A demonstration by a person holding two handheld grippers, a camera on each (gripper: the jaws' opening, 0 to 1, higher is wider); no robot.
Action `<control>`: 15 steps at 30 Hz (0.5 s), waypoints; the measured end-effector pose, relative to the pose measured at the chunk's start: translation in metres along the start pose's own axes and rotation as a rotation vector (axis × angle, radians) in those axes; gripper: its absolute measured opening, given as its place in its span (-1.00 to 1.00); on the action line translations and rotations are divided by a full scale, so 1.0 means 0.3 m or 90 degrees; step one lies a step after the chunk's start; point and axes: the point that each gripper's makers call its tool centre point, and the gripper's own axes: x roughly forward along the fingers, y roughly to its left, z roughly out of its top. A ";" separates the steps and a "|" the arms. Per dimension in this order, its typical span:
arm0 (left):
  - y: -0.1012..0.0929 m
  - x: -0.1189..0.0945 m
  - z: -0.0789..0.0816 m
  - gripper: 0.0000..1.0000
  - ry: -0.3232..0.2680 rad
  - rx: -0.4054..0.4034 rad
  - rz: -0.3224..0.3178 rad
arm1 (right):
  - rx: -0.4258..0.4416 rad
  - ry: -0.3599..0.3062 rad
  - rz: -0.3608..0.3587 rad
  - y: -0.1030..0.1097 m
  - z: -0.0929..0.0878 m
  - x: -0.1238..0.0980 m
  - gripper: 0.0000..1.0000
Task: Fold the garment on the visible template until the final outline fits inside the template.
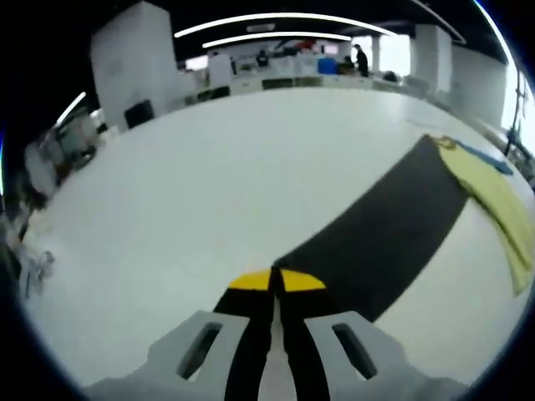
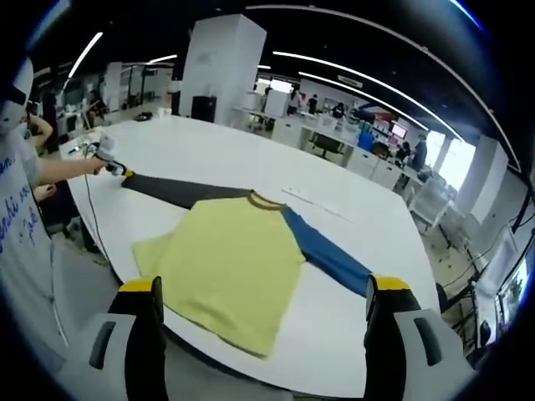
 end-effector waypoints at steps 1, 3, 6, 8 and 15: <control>-0.001 0.006 -0.007 -1.00 0.005 0.006 0.000 | 0.001 0.000 0.000 0.000 -0.001 0.000 1.00; -0.002 0.014 -0.017 -1.00 0.013 0.011 0.000 | 0.001 0.004 0.000 -0.001 -0.006 0.002 1.00; -0.002 0.007 -0.013 -1.00 0.012 0.018 -0.002 | 0.004 0.009 -0.001 0.000 -0.018 0.006 1.00; 0.000 0.008 -0.014 -1.00 0.011 0.021 -0.004 | 0.006 0.009 0.003 0.004 -0.023 0.008 1.00; -0.007 0.004 -0.011 -1.00 0.014 0.034 -0.013 | 0.018 0.003 0.005 0.002 -0.028 0.012 1.00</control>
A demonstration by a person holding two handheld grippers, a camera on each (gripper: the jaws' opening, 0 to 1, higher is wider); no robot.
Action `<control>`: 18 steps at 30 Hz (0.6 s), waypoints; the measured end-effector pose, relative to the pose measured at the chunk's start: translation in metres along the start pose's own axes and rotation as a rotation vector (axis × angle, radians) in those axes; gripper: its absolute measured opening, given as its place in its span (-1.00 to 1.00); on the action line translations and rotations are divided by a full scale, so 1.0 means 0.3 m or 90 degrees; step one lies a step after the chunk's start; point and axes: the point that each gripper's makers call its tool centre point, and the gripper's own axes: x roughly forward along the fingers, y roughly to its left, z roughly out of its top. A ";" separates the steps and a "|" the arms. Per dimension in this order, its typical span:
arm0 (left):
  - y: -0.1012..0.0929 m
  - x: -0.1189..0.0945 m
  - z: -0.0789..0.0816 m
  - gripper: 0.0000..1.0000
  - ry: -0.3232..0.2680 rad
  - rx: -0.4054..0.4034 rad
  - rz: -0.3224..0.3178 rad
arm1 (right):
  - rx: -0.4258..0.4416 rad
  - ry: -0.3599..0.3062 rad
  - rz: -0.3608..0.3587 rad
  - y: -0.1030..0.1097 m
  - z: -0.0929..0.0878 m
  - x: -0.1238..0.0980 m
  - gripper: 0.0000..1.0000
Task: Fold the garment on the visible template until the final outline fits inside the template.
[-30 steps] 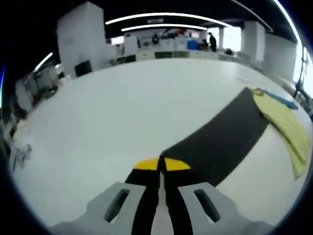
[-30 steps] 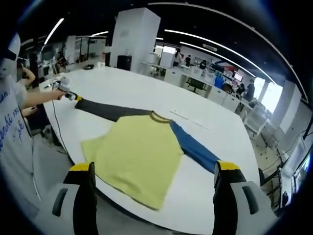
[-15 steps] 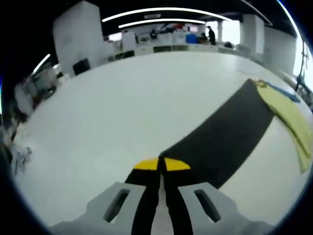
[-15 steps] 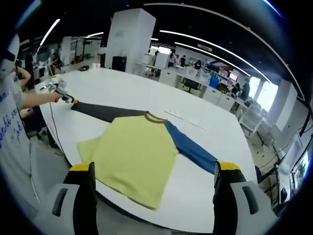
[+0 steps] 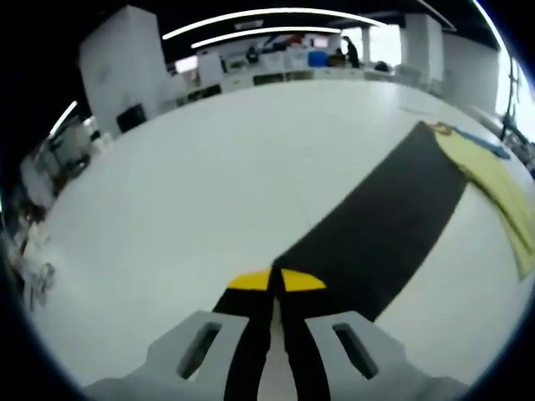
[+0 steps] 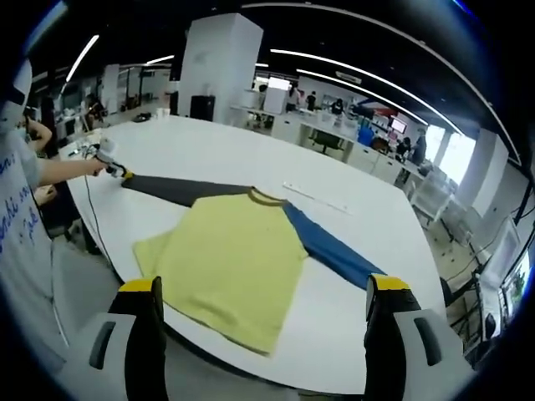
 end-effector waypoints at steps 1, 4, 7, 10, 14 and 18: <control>0.000 -0.001 0.001 -0.98 0.000 0.000 0.001 | 0.000 0.001 0.000 -0.001 -0.002 0.002 1.00; -0.002 -0.006 0.006 -0.87 0.001 0.001 0.004 | -0.001 0.003 0.002 0.001 -0.007 0.006 1.00; 0.004 -0.005 0.016 -0.80 -0.005 -0.001 0.006 | -0.002 -0.001 0.005 0.003 -0.006 0.005 1.00; 0.004 -0.013 0.035 -0.77 -0.014 -0.007 0.008 | 0.006 -0.007 0.006 0.000 -0.007 0.007 1.00; -0.005 -0.031 0.061 -0.70 -0.025 -0.003 0.003 | 0.005 -0.008 0.011 0.001 -0.011 0.013 1.00; -0.053 -0.077 0.107 -0.65 -0.049 0.021 -0.024 | 0.006 -0.010 0.015 -0.002 -0.016 0.017 1.00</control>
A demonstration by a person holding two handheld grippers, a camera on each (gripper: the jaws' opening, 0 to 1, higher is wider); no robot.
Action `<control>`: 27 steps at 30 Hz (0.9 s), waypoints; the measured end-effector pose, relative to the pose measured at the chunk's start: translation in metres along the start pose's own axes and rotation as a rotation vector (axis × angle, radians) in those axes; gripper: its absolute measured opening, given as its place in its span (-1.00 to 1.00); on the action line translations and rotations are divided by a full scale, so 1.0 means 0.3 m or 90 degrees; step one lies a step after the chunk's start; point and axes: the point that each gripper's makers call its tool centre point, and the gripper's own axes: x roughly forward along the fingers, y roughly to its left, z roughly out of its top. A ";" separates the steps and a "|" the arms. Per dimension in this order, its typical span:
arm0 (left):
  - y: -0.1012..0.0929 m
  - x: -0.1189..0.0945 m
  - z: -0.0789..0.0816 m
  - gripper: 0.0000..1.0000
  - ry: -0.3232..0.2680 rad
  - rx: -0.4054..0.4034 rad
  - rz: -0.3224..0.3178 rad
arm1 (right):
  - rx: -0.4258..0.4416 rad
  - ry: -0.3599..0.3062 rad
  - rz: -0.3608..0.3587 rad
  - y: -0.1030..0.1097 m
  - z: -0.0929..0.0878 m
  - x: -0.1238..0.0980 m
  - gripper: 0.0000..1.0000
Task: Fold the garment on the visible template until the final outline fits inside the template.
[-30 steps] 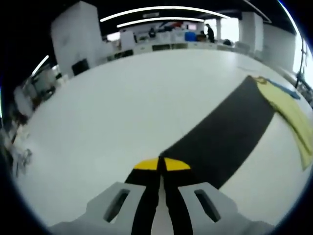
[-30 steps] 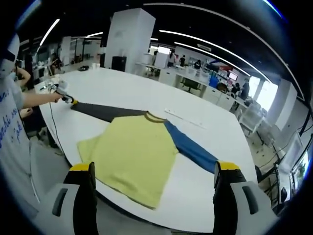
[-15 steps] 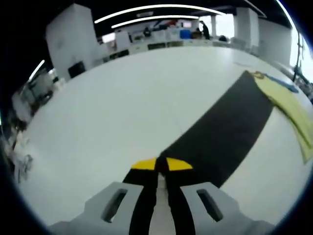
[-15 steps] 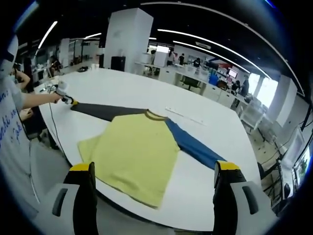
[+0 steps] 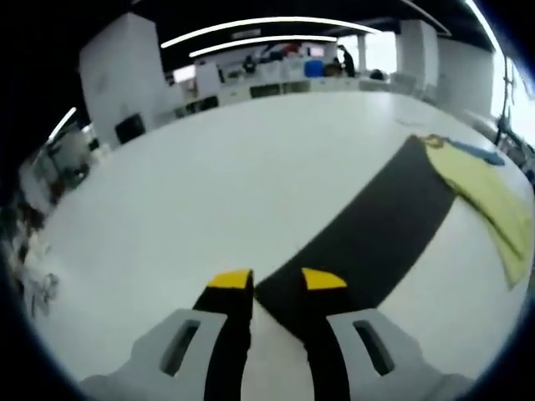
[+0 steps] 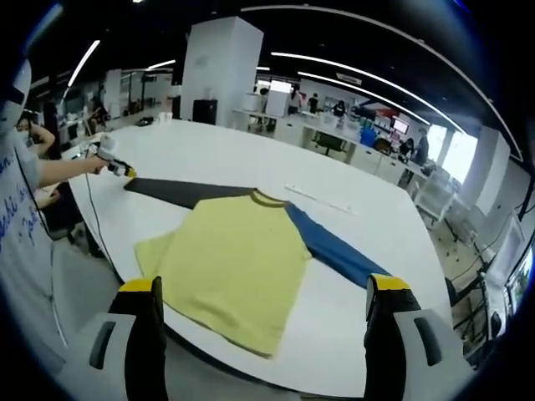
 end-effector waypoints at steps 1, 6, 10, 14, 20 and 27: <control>-0.011 -0.011 0.012 -0.68 -0.004 0.006 -0.004 | 0.001 0.001 0.000 -0.003 -0.004 0.002 1.00; -0.094 -0.071 0.089 -0.47 -0.032 0.038 -0.051 | 0.005 0.002 0.007 -0.006 -0.019 0.023 1.00; -0.159 -0.127 0.136 -0.32 -0.049 0.057 -0.076 | 0.003 0.002 0.018 -0.001 -0.019 0.038 1.00; -0.258 -0.210 0.234 -0.09 -0.105 0.043 -0.125 | -0.001 -0.001 0.027 -0.006 -0.011 0.043 1.00; -0.402 -0.333 0.331 0.01 -0.145 0.074 -0.207 | -0.011 -0.004 0.026 -0.045 0.006 0.040 1.00; -0.480 -0.409 0.355 0.25 -0.144 0.117 -0.225 | -0.030 -0.007 0.035 -0.056 0.001 0.030 1.00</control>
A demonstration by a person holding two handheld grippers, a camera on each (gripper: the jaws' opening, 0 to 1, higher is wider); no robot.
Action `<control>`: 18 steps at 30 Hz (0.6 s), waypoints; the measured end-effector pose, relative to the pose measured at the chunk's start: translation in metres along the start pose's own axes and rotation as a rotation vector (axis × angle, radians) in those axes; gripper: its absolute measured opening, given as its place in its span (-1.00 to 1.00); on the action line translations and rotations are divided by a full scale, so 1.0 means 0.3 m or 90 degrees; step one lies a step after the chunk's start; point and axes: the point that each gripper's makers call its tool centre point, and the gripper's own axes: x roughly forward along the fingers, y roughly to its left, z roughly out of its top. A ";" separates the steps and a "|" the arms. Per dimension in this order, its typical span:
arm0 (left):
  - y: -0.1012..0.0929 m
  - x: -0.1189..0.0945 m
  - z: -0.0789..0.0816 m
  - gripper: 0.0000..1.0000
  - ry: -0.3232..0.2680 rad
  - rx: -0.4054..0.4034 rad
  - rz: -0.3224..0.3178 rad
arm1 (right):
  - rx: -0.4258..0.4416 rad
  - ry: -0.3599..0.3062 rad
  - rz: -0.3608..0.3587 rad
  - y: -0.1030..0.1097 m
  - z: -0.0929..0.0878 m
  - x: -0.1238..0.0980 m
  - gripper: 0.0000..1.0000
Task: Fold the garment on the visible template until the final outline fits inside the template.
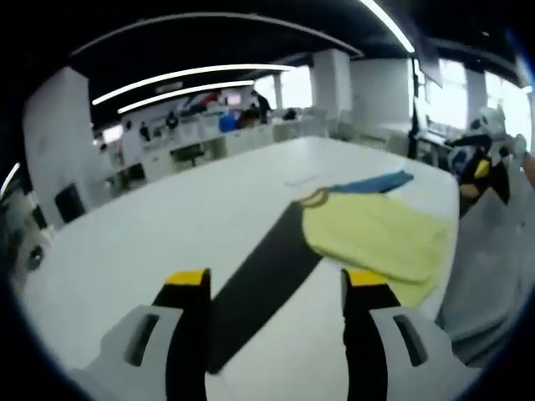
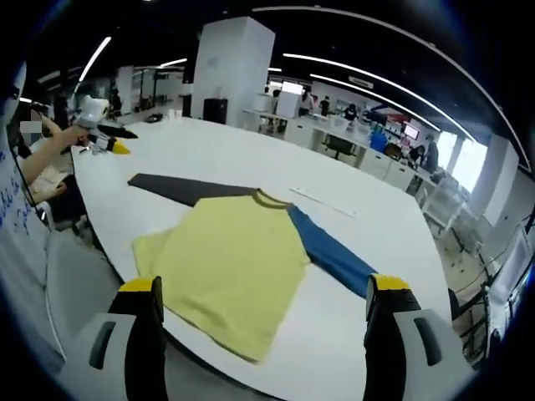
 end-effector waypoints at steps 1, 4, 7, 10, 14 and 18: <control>-0.011 -0.005 0.007 0.31 -0.001 0.003 0.000 | 0.001 -0.001 0.003 -0.001 -0.003 -0.003 1.00; -0.057 -0.027 0.058 0.38 -0.036 0.026 -0.009 | 0.000 0.000 0.009 -0.009 -0.013 -0.016 1.00; -0.107 -0.042 0.082 0.46 -0.040 0.025 -0.026 | -0.005 0.001 0.010 -0.017 -0.015 -0.023 1.00; -0.153 -0.056 0.102 0.53 -0.043 0.049 -0.035 | -0.010 -0.007 0.016 -0.019 -0.010 -0.031 1.00; -0.196 -0.066 0.120 0.63 -0.043 0.053 -0.042 | -0.021 -0.015 0.021 -0.028 -0.015 -0.040 1.00; -0.241 -0.069 0.135 0.71 -0.035 0.072 -0.043 | -0.028 -0.012 0.028 -0.045 -0.028 -0.054 1.00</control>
